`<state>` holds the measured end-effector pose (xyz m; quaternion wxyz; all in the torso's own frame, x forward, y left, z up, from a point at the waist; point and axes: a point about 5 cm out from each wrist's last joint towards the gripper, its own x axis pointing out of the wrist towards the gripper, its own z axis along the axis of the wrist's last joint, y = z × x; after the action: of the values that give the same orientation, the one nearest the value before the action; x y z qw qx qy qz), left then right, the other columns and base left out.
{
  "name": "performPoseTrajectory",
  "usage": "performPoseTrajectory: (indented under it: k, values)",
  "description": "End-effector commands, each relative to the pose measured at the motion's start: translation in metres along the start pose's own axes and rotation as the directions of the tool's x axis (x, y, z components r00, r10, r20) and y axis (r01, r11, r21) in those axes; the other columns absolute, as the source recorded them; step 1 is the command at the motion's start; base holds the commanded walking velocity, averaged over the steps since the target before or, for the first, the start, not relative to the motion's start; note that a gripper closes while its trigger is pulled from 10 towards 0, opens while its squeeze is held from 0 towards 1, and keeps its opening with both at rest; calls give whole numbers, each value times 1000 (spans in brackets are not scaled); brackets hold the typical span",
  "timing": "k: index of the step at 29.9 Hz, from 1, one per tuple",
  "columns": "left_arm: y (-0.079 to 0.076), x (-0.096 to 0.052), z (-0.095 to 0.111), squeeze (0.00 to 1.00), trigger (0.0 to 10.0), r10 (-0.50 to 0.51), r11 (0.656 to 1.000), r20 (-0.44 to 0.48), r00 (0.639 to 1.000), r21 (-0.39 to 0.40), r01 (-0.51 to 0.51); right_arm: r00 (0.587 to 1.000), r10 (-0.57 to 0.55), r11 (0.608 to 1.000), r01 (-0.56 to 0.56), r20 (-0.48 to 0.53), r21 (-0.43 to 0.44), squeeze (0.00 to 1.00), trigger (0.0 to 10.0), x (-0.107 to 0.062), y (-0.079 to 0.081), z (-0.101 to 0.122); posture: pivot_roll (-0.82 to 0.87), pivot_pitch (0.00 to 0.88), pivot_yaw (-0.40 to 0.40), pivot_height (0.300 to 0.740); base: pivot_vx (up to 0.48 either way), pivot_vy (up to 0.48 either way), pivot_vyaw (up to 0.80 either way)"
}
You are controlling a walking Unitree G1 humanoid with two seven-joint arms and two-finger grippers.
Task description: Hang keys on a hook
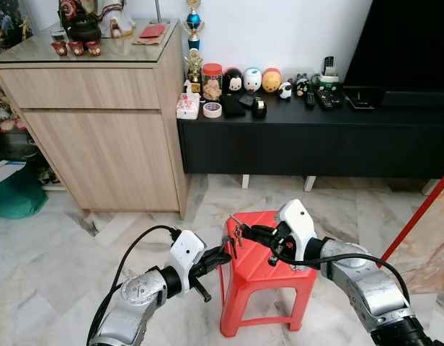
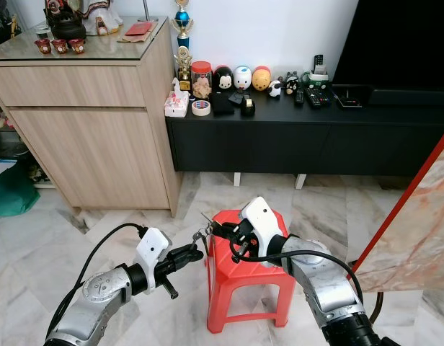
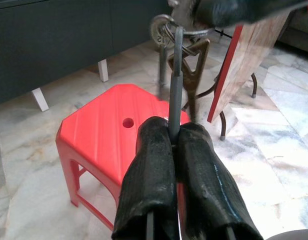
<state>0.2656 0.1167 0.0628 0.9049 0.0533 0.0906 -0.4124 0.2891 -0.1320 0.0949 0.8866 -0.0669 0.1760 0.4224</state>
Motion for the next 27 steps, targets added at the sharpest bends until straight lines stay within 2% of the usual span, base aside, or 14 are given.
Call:
performPoseTrajectory:
  k: [1, 9, 14, 27]
  values:
    - [12, -12, -5, 0, 0, 67, 998, -27, 997, 3, -67, 990, -123, 992, 123, -73, -8, 0, 10000, -15, -19, -13, 19, 0, -33, 740, 0, 0, 0]
    - [13, -12, -4, 0, 0, 75, 997, -18, 997, 8, -75, 983, -119, 993, 116, -140, -26, 0, 10000, -16, -18, -26, 19, 0, -33, 740, 0, 0, 0]
    - [13, -11, -3, 0, 0, 78, 997, -13, 997, 7, -78, 977, -102, 995, 104, -189, -3, 0, 10000, -15, -16, -37, 23, 0, -33, 740, 0, 0, 0]
    - [13, -10, -3, 0, 0, 72, 997, -11, 997, 7, -72, 953, -133, 990, 141, -271, 9, 0, 10000, -20, -20, -57, 23, 0, -30, 740, 0, 0, 0]
